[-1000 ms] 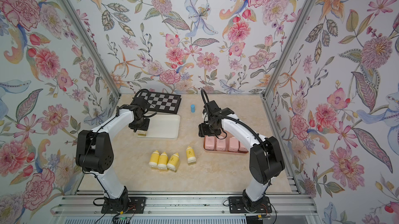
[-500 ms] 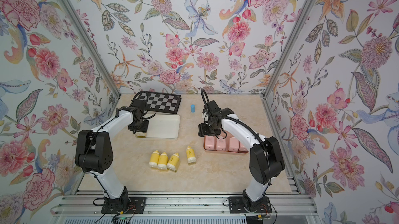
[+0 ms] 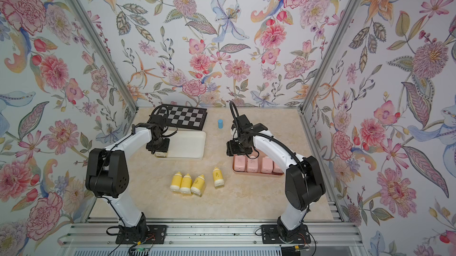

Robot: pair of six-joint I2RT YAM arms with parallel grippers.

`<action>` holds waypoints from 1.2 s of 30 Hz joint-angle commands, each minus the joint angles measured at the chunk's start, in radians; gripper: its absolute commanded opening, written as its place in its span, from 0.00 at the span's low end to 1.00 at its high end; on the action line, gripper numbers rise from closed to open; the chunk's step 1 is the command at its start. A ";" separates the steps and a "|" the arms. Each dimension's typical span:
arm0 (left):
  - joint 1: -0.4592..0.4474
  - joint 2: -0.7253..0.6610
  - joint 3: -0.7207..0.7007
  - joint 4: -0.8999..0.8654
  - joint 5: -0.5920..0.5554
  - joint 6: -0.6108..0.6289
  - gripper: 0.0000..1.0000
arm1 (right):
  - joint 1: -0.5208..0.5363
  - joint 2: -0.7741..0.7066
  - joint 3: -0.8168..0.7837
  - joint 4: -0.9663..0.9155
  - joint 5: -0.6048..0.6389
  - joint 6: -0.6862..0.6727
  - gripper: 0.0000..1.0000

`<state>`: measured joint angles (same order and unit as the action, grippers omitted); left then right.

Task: Place the pencil sharpeners by color into the storage box
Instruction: Place the pencil sharpener in the storage box.

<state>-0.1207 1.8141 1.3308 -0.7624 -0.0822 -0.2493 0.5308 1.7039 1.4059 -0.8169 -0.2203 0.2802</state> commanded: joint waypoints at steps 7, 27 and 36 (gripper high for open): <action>0.025 0.016 -0.030 0.021 0.001 0.021 0.19 | 0.008 0.020 -0.012 0.009 -0.005 0.008 0.68; 0.035 0.022 -0.037 0.030 -0.012 0.030 0.37 | 0.012 0.036 -0.005 0.012 -0.011 0.015 0.68; 0.037 0.016 -0.032 0.030 -0.020 0.028 0.45 | 0.014 0.032 -0.013 0.013 -0.010 0.016 0.68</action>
<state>-0.1024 1.8141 1.3128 -0.7303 -0.0784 -0.2417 0.5373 1.7218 1.4059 -0.8154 -0.2253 0.2878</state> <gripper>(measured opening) 0.508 0.676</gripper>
